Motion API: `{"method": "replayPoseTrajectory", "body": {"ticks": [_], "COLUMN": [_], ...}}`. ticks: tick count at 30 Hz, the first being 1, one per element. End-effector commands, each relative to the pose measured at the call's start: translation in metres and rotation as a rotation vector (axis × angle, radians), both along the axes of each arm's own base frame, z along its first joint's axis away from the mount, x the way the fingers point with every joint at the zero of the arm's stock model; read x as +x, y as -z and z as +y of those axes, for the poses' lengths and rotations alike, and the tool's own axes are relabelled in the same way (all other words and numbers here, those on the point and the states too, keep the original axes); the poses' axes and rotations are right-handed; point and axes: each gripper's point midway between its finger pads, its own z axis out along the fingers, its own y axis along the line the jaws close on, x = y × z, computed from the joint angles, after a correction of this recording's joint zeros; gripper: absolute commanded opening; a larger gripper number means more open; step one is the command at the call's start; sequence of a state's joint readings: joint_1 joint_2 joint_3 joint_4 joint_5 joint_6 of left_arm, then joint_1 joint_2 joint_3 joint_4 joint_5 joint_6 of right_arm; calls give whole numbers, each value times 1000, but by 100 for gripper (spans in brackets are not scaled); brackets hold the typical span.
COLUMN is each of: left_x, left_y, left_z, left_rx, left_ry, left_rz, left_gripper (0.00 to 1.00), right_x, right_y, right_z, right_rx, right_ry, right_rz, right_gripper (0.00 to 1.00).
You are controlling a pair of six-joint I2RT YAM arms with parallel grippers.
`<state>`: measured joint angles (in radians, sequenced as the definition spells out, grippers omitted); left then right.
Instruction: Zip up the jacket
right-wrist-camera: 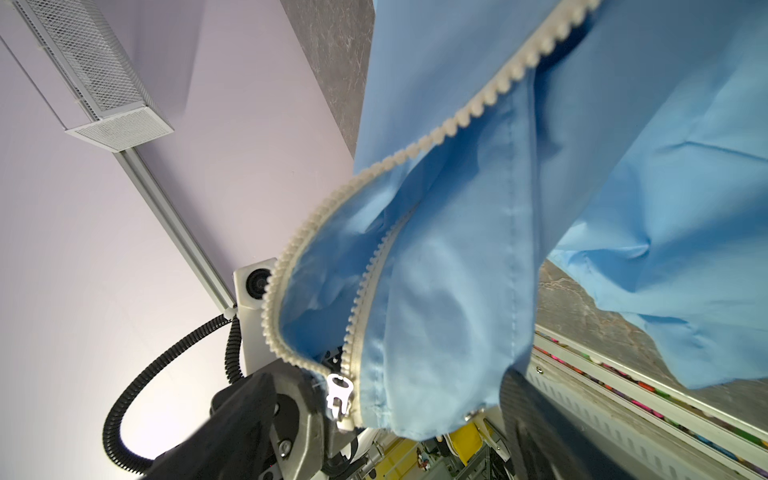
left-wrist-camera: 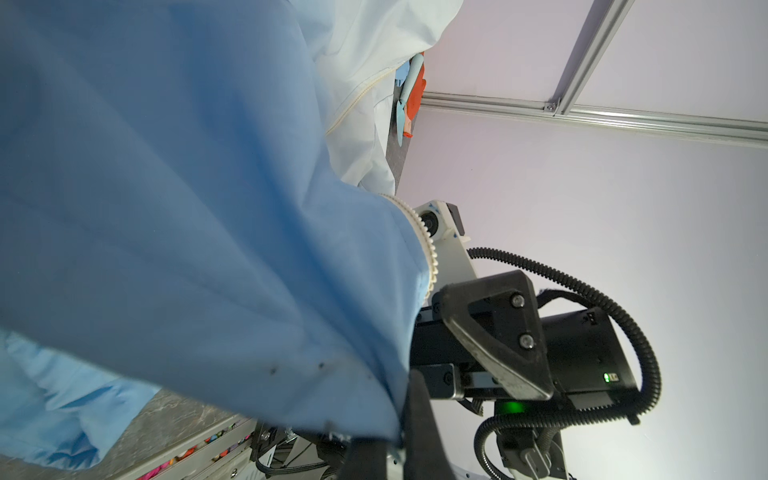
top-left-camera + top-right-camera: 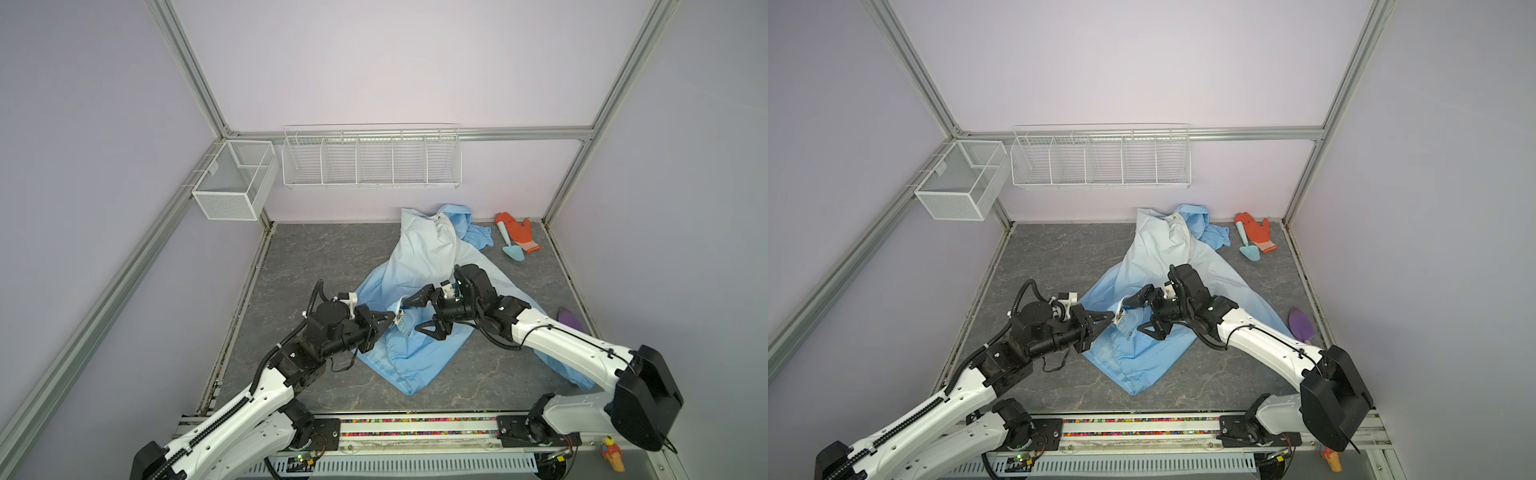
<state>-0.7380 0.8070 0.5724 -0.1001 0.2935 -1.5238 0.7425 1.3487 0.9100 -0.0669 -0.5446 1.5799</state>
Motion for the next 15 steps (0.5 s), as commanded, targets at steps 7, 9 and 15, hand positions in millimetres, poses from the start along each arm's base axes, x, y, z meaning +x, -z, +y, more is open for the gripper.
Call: {"method": "replayPoseTrajectory", "body": {"ticks": [7,9,15], "left_x": [-2,-3,-4], "left_y": [-10,-9,-7], "left_z": [-3,-4,-1], "left_rx": [-49,-49,-40], "left_ry": [11,14,6], "left_rz": [-8,-2,11], "left_gripper": [0,0,0], "right_x": [14,18,24], "right_y": [-11,-14,-29], "right_z": [24,25,22], "right_rx": [111,122,147], "right_ry": [89,104,135], "right_rz": [20,5,-48], "right_gripper": [91,90,80]}}
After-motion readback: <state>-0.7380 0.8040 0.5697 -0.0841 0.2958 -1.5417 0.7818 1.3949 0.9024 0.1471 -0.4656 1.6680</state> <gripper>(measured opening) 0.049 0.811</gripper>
